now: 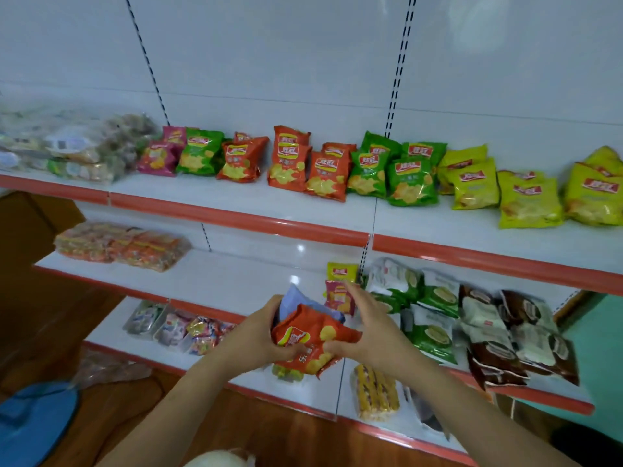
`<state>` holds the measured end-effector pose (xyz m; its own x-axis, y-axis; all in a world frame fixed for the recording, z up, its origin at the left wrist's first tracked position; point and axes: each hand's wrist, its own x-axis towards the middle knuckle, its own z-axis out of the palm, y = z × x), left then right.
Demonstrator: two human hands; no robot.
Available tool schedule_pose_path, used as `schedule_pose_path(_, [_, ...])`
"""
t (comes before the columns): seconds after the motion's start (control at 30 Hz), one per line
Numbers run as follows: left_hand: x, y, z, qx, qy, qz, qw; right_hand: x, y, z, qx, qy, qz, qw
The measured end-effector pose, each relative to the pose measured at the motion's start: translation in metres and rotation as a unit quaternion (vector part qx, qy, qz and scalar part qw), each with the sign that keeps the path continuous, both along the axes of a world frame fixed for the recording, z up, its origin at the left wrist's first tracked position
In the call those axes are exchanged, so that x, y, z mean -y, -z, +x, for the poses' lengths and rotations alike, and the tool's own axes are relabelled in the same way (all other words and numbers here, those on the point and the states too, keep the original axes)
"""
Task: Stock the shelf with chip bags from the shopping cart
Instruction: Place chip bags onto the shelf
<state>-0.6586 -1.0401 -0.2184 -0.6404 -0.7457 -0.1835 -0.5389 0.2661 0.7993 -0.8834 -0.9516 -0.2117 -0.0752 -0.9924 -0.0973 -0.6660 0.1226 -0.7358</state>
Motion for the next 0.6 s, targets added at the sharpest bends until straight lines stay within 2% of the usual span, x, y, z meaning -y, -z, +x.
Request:
schedule_pose_path(0.07, [0.027, 0.014, -0.025, 0.047, 0.038, -0.016, 0.998, 0.029, 0.017, -0.016, -0.059, -0.055, 0.012, 0.997])
schedule_pose_path(0.17, [0.064, 0.036, -0.062, 0.087, 0.067, -0.024, 0.994, 0.07, 0.051, -0.038, -0.065, -0.095, 0.059, 0.992])
schedule_pose_path(0.4, [0.125, 0.083, -0.109, 0.141, 0.095, -0.043, 0.984, 0.124, 0.11, -0.071, 0.067, -0.066, 0.083, 0.992])
schedule_pose_path(0.5, [0.142, 0.11, -0.114, 0.076, -0.001, -0.044, 0.996, 0.137, 0.139, -0.078, 0.128, 0.006, 0.087, 0.988])
schedule_pose_path(0.6, [0.156, 0.166, -0.118, -0.013, -0.154, 0.064, 0.986, 0.156, 0.184, -0.087, 0.174, 0.108, 0.093, 0.975])
